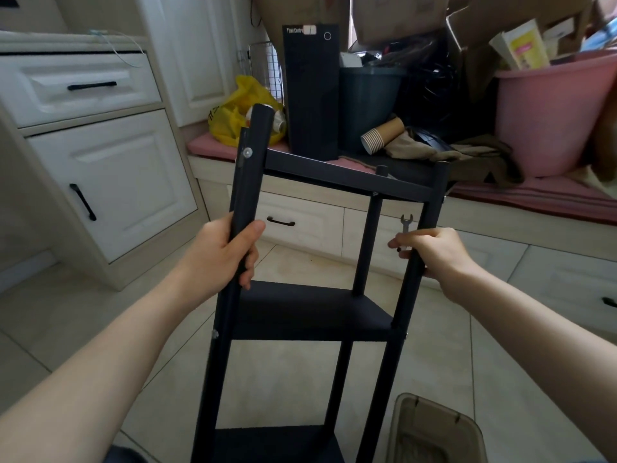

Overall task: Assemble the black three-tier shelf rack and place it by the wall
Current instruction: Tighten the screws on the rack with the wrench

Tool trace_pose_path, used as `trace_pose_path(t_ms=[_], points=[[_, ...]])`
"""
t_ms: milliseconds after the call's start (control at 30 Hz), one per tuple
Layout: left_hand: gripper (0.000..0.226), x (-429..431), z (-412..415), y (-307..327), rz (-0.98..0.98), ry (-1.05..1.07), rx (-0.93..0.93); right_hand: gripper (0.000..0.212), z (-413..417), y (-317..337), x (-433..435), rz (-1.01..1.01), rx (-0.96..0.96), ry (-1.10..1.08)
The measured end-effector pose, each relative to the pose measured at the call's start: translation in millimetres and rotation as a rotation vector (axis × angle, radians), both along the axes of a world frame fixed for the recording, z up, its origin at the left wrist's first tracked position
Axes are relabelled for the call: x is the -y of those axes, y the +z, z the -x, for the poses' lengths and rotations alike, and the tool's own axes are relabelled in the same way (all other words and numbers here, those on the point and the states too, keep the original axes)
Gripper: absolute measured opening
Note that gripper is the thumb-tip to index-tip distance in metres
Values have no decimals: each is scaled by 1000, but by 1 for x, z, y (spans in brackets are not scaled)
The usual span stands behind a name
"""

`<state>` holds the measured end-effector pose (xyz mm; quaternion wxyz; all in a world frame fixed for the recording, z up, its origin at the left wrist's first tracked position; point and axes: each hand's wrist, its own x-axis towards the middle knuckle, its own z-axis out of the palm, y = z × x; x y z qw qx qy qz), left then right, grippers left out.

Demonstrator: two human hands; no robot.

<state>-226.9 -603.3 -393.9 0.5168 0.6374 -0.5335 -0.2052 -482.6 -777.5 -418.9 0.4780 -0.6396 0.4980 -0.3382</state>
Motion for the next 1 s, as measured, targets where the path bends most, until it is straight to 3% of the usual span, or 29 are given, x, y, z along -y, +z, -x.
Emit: trace_pose_path(t_ms=[200, 567, 1000], points=[[26, 6, -18, -12, 75, 180, 56, 21, -5, 9, -10, -8, 92, -6], [27, 12, -39, -22, 65, 292, 75, 22, 2, 43, -20, 68, 237, 105], [17, 22, -53, -37, -8, 416, 109, 22, 3, 59, -41, 248, 222, 237]])
